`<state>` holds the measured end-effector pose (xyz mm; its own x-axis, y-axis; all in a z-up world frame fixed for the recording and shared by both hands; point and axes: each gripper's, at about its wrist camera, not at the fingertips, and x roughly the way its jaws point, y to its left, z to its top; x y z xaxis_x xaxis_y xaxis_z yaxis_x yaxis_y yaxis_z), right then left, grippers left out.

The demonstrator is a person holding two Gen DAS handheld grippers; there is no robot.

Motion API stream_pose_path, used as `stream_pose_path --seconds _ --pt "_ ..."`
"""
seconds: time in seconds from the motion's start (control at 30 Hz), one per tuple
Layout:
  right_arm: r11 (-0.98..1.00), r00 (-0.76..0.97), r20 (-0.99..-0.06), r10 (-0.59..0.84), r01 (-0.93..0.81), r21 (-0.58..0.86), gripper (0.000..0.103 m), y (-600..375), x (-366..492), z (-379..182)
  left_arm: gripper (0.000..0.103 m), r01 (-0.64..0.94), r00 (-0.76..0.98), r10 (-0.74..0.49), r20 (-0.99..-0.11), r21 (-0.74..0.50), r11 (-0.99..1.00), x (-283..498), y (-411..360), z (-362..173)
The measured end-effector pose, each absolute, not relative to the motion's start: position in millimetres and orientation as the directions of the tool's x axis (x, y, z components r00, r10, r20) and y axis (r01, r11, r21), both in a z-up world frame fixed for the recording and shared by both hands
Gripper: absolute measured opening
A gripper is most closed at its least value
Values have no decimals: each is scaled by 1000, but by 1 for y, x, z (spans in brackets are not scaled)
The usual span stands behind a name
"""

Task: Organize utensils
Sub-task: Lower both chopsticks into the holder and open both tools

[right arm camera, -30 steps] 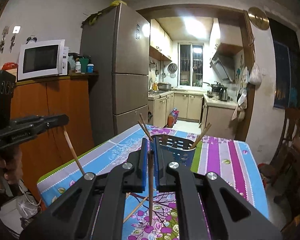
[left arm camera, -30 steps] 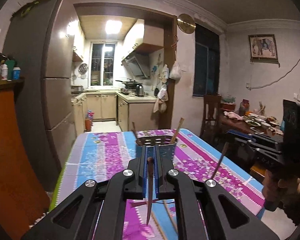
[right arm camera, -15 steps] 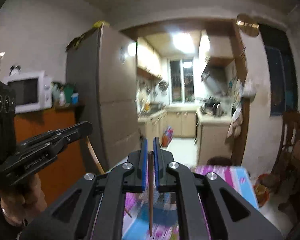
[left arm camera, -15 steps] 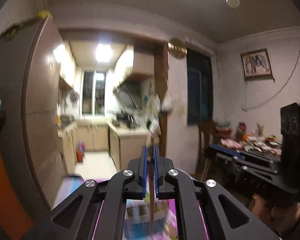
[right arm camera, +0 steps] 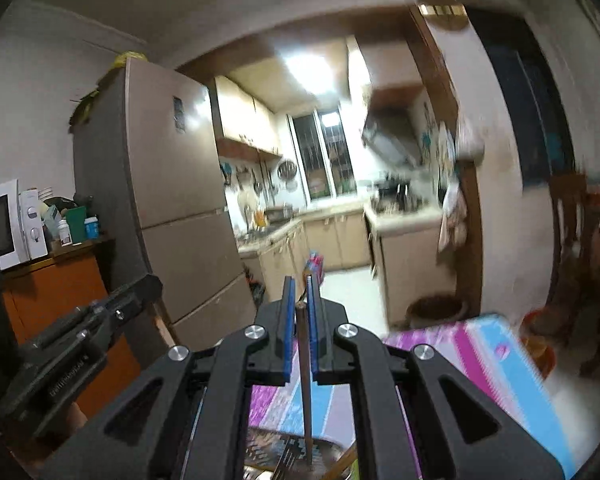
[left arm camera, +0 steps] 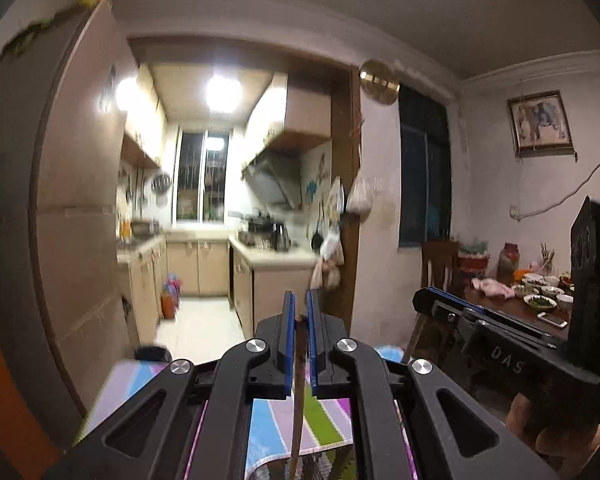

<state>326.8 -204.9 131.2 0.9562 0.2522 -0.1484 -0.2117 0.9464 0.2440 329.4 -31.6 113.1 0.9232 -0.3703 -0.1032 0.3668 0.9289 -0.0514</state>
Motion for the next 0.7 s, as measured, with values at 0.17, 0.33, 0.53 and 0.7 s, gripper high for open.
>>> stream_pose_path --seconds 0.17,0.33,0.53,0.7 --pt "925 932 -224 284 -205 319 5 -204 341 92 7 356 918 -360 -166 -54 933 346 -31 78" --pt "942 928 -282 245 -159 296 14 -207 337 76 8 322 927 -322 -194 -29 946 347 -33 60" --pt "969 975 -183 123 -78 235 29 -244 292 108 16 297 950 -301 -83 -58 953 311 -2 108" --pt "990 993 -114 28 -12 138 29 -283 226 126 37 251 966 -250 71 -4 968 220 43 138"
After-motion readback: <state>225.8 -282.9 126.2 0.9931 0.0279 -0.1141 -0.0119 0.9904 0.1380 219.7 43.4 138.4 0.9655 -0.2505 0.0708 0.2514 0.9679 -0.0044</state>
